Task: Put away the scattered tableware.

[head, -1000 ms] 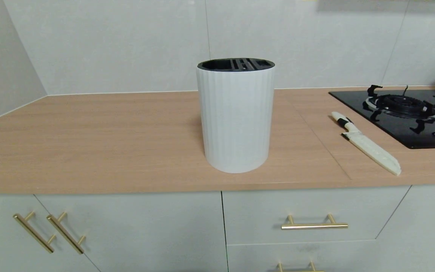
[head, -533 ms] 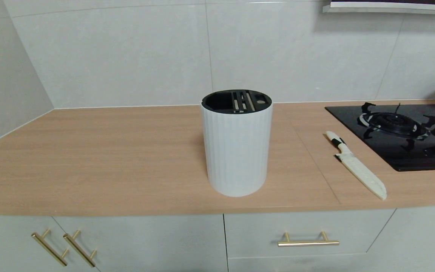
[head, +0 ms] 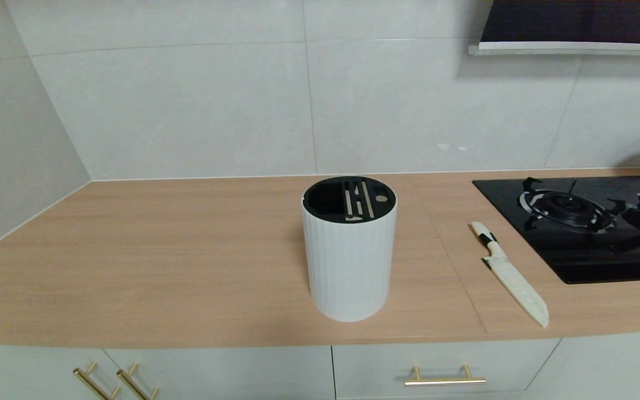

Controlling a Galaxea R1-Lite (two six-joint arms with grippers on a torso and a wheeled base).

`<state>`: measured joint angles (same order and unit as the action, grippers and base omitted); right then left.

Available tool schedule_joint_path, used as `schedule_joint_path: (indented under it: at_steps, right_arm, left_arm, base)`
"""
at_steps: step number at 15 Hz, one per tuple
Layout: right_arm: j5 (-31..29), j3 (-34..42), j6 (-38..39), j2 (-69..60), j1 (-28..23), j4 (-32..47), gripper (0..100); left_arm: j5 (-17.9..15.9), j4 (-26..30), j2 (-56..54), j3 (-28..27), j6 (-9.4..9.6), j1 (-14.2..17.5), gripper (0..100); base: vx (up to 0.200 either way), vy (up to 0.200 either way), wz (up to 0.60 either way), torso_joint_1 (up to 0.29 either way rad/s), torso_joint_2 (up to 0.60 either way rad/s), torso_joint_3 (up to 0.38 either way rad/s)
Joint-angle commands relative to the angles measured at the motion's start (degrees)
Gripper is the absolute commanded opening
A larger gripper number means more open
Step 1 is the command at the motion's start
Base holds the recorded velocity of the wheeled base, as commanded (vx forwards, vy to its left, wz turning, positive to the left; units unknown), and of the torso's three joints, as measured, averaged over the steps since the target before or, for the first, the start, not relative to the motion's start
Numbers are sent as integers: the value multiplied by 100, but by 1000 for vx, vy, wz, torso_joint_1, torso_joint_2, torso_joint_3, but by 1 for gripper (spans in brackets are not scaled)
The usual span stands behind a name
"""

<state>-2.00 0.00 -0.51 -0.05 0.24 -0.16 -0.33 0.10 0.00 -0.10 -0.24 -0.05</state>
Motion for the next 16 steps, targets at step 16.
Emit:
schedule_joint_path:
  at_steps: [16]
  right_arm:
    - [-2,0,-2,5,2,-2,100]
  left_arm:
    - [-2,-1,0,1,-2,5,100]
  base:
    - [0,0,0,208,-455,-253]
